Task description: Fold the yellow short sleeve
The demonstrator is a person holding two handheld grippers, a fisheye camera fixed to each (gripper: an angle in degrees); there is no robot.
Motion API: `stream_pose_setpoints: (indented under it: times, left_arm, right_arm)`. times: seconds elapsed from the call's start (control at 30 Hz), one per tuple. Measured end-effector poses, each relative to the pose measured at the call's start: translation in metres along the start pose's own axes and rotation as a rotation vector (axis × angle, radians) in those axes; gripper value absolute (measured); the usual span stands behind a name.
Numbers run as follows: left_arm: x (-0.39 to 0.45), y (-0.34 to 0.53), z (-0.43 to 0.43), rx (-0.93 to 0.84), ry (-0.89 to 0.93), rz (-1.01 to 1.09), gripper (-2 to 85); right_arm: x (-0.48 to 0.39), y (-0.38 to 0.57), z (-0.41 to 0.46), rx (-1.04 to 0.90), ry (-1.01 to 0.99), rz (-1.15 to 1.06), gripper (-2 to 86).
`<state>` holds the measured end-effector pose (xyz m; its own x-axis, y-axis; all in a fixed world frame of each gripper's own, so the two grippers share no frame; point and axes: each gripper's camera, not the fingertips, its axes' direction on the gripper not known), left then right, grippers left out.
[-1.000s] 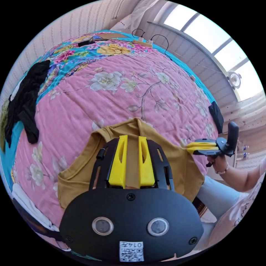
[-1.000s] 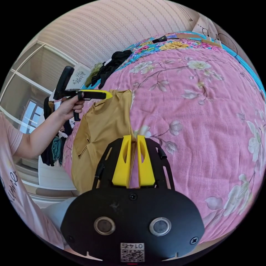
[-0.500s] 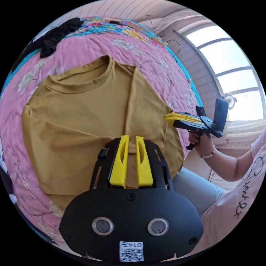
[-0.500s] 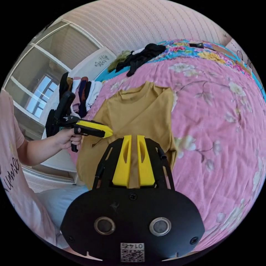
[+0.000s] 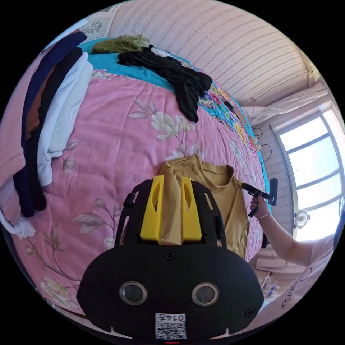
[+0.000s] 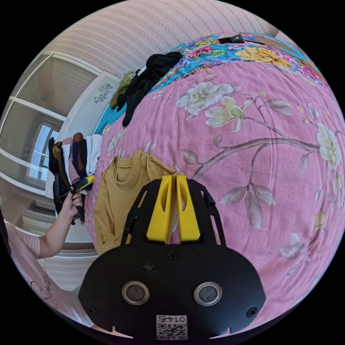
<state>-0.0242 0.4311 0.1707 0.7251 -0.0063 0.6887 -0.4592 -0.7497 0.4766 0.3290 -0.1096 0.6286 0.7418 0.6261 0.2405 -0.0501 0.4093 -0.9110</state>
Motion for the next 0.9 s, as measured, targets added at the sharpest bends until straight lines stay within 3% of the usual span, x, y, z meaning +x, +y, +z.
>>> stream_pose_setpoints:
  times: [0.13,0.3,0.47,0.53,0.67,0.9]
  left_arm:
    - [-0.023,0.007,0.005,0.026,-0.009,-0.043,8.2]
    - [-0.052,-0.001,0.011,-0.08,0.08,-0.111,-0.2]
    - [-0.044,-0.011,-0.043,0.08,0.1,-0.051,-0.9]
    - [-0.039,-0.019,-0.071,0.171,0.157,-0.053,-1.0]
    - [-0.024,-0.013,-0.105,0.217,0.191,0.01,-1.0]
    - [-0.02,0.105,-0.135,0.097,0.146,0.182,-1.0]
  right_arm:
    - [0.004,-0.002,-0.014,0.002,-0.027,-0.026,1.0]
    - [-0.003,-0.012,-0.037,-0.002,-0.027,-0.069,0.4]
    - [-0.016,-0.03,-0.079,0.1,0.014,-0.125,0.2]
    - [-0.018,-0.035,-0.108,0.229,-0.018,-0.112,0.2]
    - [-0.017,-0.028,-0.128,0.28,-0.065,-0.095,0.3]
    - [-0.004,0.081,-0.106,0.182,-0.161,-0.114,0.4]
